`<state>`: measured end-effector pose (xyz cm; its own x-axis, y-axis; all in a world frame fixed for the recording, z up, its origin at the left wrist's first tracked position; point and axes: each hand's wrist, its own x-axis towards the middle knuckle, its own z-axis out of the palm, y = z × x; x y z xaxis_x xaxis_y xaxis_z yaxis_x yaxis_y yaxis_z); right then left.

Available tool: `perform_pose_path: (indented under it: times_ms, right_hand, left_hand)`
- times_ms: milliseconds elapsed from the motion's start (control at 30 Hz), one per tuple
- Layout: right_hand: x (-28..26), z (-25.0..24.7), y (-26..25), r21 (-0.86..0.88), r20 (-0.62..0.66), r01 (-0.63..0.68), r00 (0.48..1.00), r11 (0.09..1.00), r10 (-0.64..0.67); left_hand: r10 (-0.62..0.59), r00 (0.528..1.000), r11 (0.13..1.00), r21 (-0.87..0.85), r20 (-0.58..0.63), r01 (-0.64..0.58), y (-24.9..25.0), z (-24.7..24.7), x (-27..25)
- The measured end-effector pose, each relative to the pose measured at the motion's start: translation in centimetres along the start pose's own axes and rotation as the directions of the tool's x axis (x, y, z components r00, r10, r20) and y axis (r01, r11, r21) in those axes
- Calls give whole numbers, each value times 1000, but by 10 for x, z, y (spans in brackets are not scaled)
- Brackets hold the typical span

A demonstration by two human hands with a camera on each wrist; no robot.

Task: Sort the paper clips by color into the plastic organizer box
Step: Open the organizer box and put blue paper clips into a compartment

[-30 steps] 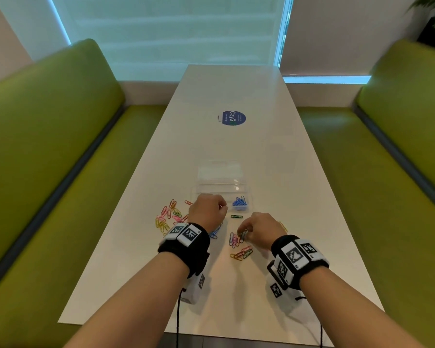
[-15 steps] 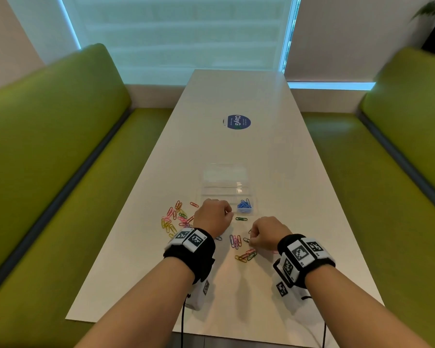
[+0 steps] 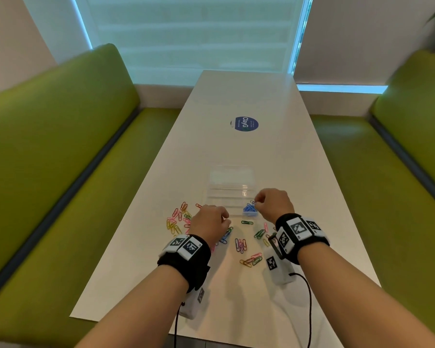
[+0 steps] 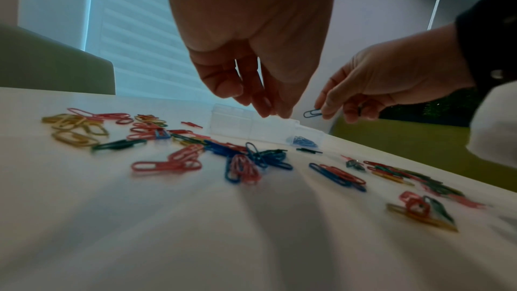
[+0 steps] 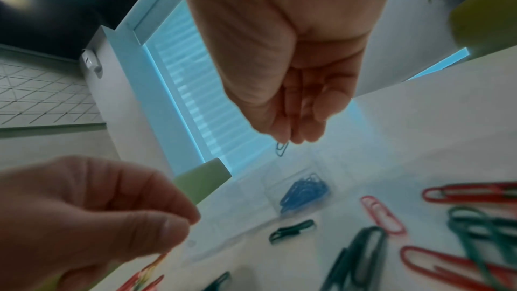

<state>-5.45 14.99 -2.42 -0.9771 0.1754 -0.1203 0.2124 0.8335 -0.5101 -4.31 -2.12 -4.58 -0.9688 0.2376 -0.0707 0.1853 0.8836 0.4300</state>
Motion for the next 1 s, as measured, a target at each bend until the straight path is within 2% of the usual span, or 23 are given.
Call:
perform_pose_path:
  times_ms: [400, 600, 767, 867, 1000]
  right_hand:
    - [-11, 9, 6, 30, -28, 17, 999, 999, -16]
    - [-22, 14, 15, 4, 28, 35, 999, 999, -35]
    - [-33, 25, 15, -22, 111, 58, 992, 998, -55]
    - [-41, 33, 14, -43, 177, 92, 981, 995, -83]
    - [-46, 38, 10, -2, 162, 101, 982, 995, -100]
  left_hand:
    - [-42, 993, 997, 67, 106, 35, -9, 11, -9]
    - [-52, 992, 996, 73, 113, 44, -8, 12, -8]
    - [-12, 997, 998, 70, 79, 6, -9, 15, -11]
    - [16, 999, 999, 40, 47, -18, -9, 15, -14]
    - [-13, 998, 997, -76, 64, 18, -10, 13, -17]
